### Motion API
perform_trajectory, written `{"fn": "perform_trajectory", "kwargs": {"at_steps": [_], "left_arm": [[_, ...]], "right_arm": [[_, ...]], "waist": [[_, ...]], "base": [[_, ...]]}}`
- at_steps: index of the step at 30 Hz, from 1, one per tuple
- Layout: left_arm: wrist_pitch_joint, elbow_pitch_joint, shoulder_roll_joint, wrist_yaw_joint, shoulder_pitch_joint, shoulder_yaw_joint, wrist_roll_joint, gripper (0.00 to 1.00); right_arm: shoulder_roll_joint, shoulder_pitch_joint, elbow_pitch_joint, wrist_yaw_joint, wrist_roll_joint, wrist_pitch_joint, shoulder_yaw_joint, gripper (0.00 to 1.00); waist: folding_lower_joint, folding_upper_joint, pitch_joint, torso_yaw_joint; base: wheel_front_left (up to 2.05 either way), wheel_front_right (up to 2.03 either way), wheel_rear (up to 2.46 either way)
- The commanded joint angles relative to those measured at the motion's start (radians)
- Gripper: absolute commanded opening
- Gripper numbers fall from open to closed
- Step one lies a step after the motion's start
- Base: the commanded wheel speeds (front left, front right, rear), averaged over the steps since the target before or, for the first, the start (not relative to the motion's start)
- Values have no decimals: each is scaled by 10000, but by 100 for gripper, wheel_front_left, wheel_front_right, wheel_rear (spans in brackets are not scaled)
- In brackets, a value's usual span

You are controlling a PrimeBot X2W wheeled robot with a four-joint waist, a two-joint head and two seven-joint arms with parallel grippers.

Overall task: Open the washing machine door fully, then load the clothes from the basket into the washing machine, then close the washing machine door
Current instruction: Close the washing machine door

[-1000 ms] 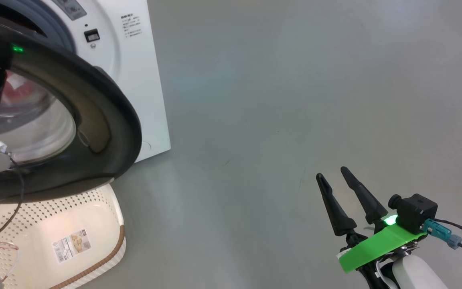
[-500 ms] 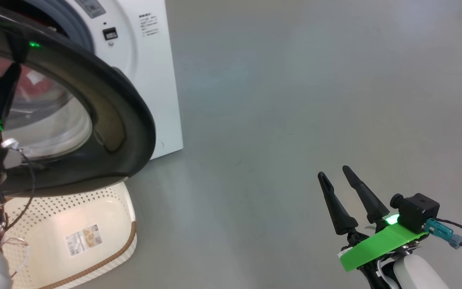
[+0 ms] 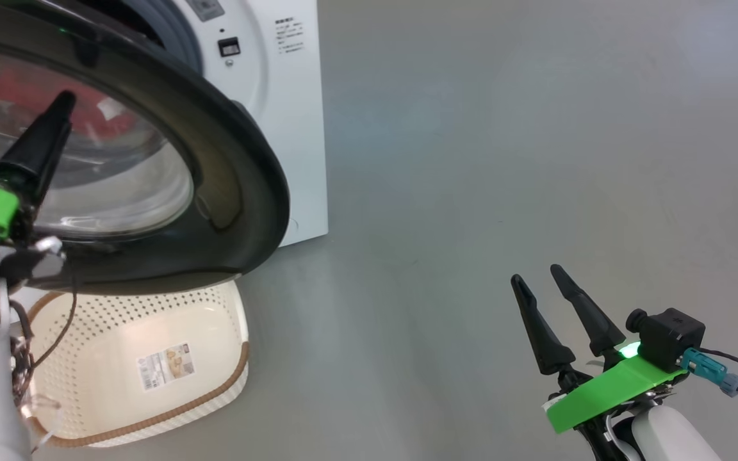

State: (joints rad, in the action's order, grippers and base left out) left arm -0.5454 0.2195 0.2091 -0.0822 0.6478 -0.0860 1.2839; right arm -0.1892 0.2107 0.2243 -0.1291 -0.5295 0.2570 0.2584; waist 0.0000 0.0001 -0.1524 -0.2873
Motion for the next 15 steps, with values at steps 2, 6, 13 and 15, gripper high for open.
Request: {"fn": "perform_trajectory", "kwargs": {"at_steps": [2,6,13,15], "left_arm": [[73,-550,592,338,-209,-102,-376,100],[283,-832,691,549,-581,-21,-673,100],[954,-1569,904,1069,-1432,87,-1421,100],[1232,-1725,981,1217,-1688,77,-1688,100]], "right_arm": [[-108,197,-189,-16,124,48,199,100],[-155,185,-175,-16,108,48,215,100],[-242,139,-160,-16,87,48,211,100],[-250,134,-151,-16,88,48,204,100]], "waist": [[0,-1,85,175],[0,-1,135,286],[0,-1,212,638],[0,-1,237,724]], "base": [[0,0,0],[0,0,0],[0,0,0],[0,0,0]]}}
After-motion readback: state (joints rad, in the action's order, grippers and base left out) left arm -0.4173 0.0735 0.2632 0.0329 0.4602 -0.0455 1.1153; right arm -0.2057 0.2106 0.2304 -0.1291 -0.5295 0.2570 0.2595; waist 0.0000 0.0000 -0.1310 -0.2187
